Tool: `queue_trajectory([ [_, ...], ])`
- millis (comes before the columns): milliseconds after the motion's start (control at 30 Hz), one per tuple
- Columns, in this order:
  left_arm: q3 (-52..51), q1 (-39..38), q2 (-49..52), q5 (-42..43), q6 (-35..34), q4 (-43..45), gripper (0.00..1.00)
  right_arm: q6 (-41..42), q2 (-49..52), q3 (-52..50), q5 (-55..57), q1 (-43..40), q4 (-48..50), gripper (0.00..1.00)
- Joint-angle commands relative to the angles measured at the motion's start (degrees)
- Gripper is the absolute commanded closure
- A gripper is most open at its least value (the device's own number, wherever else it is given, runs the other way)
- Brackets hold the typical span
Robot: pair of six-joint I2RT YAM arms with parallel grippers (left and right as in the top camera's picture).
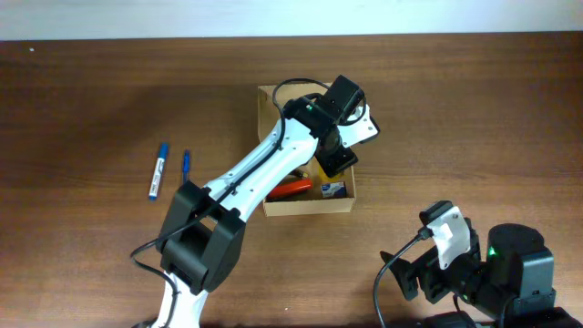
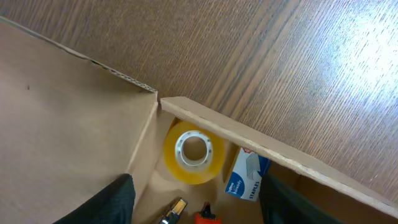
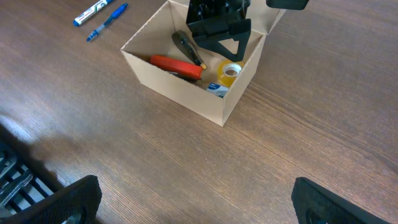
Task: Pack container
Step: 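Carry the tape roll into the box's right side and lower it, then open the left gripper and move it over the pens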
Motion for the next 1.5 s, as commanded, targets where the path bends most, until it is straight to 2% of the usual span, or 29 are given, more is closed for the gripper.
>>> queue_trajectory([
  [0,-0.3,0.2,0.5,-0.2,-0.2,-0.2,0.37,0.0,-0.3,-0.2,0.5,-0.4,0.2,0.01],
  [233,0.6,0.2,-1.0,-0.2,-0.2,-2.8,0.37,0.0,-0.3,-0.2,0.5,-0.4,0.2,0.01],
  [433,1.6,1.1,-7.6,-2.2,-2.6,-4.3,0.37,0.0,-0.3,-0.2,0.5,-0.4,0.2,0.01],
  [600,1.6,5.3,-13.6,-3.0,-5.9,-5.0,0.37,0.0,-0.3,-0.2,0.5,-0.4,0.1,0.01],
  [733,1.6,11.5,-17.0,-3.0,-6.3,-8.7,0.37,0.0,-0.3,-0.2,0.5,-0.4,0.2,0.01],
  [1000,1.5,20.4,-17.9,-2.8,-7.3,-17.7,0.38,0.0,-0.3,-0.2,0.5,-0.4,0.2,0.01],
  [1467,1.4,22.6,-19.7,-0.9,-5.7,-23.6,0.4,0.0,-0.3,-0.2,0.5,-0.4,0.2,0.01],
])
